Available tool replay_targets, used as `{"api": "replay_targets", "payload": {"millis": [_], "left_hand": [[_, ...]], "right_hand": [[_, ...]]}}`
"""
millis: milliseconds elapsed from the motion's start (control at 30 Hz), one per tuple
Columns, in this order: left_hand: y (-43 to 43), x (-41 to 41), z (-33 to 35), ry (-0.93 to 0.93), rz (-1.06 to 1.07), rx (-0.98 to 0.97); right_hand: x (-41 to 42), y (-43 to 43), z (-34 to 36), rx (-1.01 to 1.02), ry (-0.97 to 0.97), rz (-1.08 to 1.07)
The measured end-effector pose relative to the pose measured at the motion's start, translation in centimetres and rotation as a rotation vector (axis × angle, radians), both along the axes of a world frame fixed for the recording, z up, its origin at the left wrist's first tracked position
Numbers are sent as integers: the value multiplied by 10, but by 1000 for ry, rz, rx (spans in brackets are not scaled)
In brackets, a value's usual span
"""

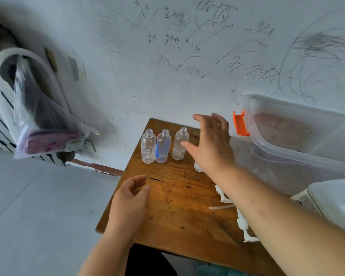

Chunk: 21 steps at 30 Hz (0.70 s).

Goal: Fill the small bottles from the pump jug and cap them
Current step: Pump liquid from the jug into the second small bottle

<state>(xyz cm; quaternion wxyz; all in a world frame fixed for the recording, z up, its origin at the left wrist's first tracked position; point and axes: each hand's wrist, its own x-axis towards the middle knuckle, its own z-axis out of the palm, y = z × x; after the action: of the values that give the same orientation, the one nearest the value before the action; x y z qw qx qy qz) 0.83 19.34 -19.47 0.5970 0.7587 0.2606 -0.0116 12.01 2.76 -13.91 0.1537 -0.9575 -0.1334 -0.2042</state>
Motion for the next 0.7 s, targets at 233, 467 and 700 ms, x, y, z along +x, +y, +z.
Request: {"api": "replay_targets", "payload": {"millis": [233, 467, 700], "left_hand": [[1, -3, 1, -17, -1, 12], [1, -6, 2, -23, -30, 106], [-23, -9, 16, -144, -179, 224]], "right_hand": [[42, 25, 18, -390, 453, 19], [26, 17, 11, -337, 388, 60], [-29, 5, 45, -229, 284, 121]]}}
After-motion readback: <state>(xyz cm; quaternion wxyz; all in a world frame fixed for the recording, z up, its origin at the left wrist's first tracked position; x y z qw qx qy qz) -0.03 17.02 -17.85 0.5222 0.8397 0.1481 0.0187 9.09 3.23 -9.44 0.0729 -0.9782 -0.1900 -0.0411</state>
